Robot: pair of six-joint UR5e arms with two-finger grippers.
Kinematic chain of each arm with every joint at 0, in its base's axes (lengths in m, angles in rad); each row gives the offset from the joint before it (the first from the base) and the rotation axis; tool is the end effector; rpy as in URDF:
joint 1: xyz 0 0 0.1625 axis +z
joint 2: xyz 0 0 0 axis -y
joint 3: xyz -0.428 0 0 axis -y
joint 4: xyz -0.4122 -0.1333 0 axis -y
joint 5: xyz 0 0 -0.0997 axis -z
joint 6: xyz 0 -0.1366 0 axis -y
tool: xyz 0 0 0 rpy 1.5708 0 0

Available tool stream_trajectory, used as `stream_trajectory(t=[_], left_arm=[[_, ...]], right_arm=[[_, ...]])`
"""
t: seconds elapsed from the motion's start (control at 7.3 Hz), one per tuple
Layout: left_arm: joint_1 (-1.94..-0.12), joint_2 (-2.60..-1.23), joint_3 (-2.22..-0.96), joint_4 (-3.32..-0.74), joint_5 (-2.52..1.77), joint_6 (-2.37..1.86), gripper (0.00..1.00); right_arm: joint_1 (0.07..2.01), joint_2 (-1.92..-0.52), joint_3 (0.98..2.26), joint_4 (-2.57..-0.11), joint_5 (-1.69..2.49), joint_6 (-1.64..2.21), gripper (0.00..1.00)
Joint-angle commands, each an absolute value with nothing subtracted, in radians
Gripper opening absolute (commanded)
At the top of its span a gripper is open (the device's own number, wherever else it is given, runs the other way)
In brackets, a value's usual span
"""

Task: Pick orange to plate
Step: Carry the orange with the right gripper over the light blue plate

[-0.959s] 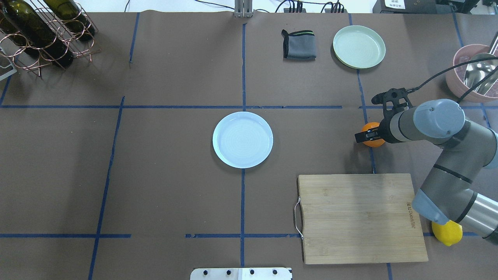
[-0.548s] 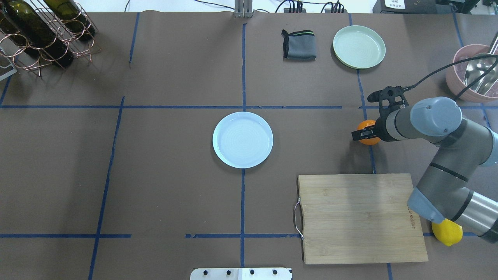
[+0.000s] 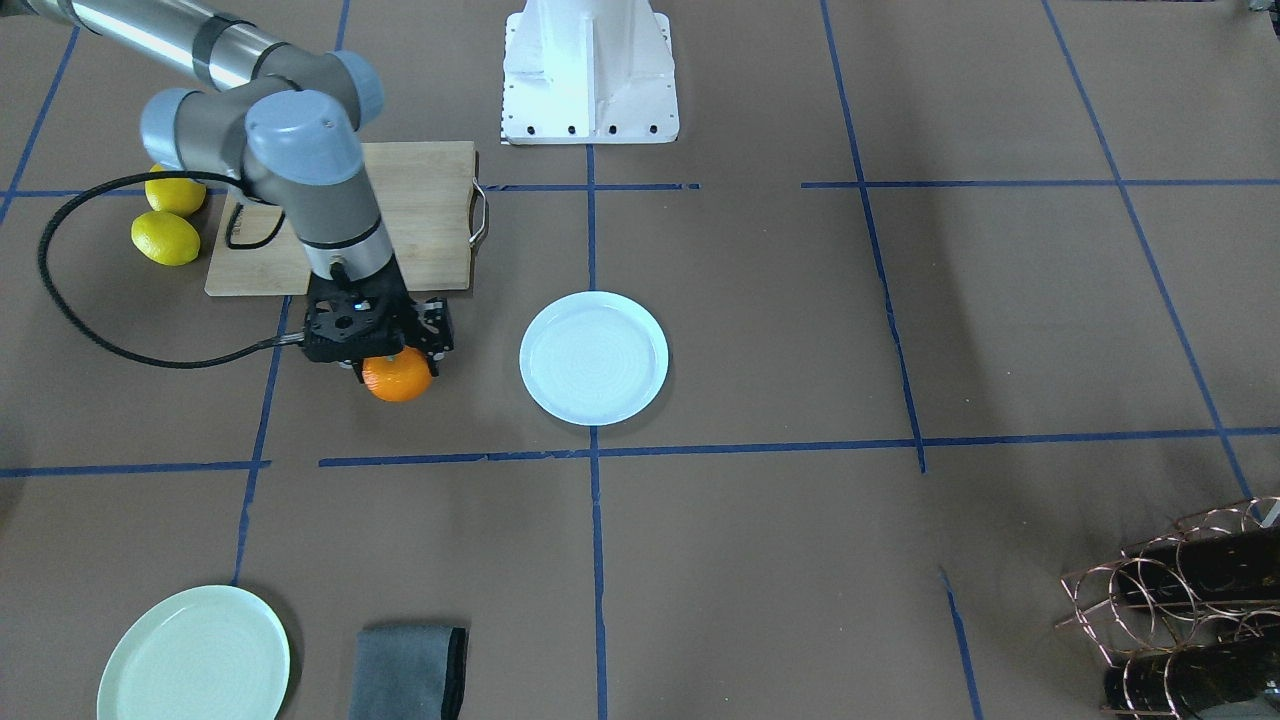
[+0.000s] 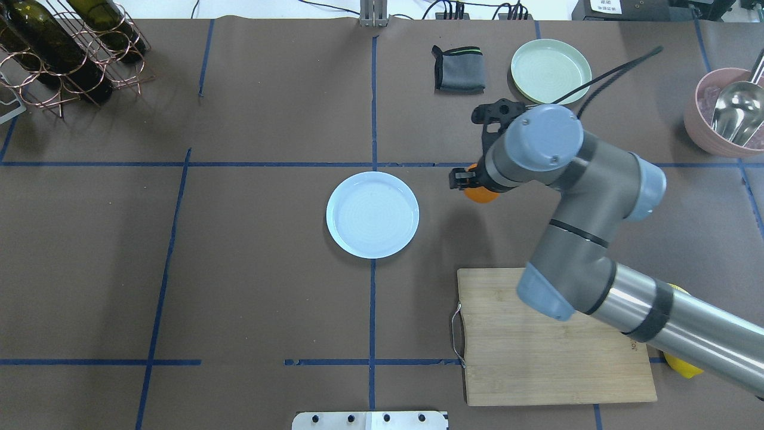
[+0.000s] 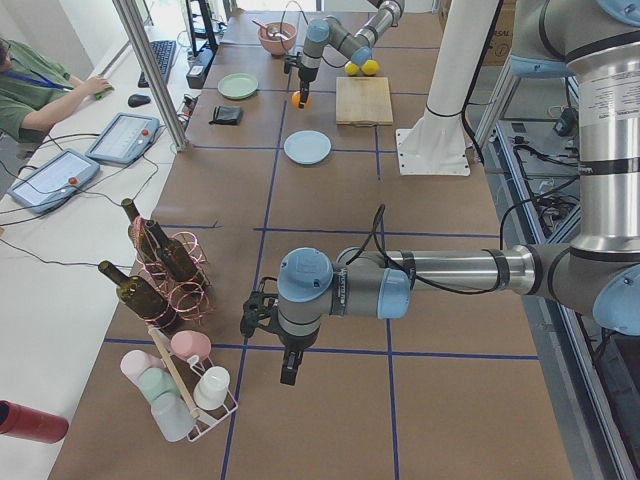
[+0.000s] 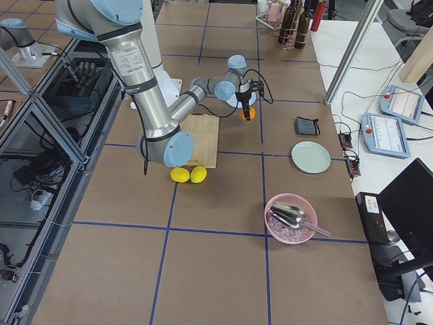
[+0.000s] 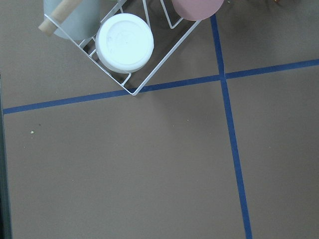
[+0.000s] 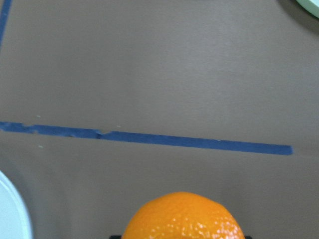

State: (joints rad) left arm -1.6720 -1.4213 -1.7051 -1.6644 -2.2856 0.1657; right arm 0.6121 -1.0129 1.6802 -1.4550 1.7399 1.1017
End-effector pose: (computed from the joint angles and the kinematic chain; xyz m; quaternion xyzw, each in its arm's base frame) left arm -0.0896 -0.4491 0.6870 0.0829 0.3416 0.0439 0.9352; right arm -0.5226 -0.5017 0.2956 0.1288 -0.3662 0.0337 0.9210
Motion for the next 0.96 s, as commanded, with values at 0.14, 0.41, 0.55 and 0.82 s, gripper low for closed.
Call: stream_trajectory(t=[0.14, 0.41, 0.55, 0.82], left_arm=[[-1.672, -1.420, -1.712, -1.663, -2.286, 0.166, 1.00], [-1.672, -1.420, -1.717, -1.663, -2.284, 0.166, 1.00], [-1.672, -1.420, -1.717, -1.663, -2.284, 0.166, 1.00], [-1.672, -1.420, -1.720, -1.663, -2.284, 0.166, 1.00]], right_arm=[[0.494, -0.676, 1.405, -1.528, 1.632, 1.302, 0.00], [0.442, -0.658, 1.356, -1.525, 1.582, 1.365, 0.00], [0.434, -0.663, 1.339, -1.526, 1.580, 1.364, 0.06], [0.431, -0.675, 1.338, -1.528, 1.578, 1.364, 0.13]])
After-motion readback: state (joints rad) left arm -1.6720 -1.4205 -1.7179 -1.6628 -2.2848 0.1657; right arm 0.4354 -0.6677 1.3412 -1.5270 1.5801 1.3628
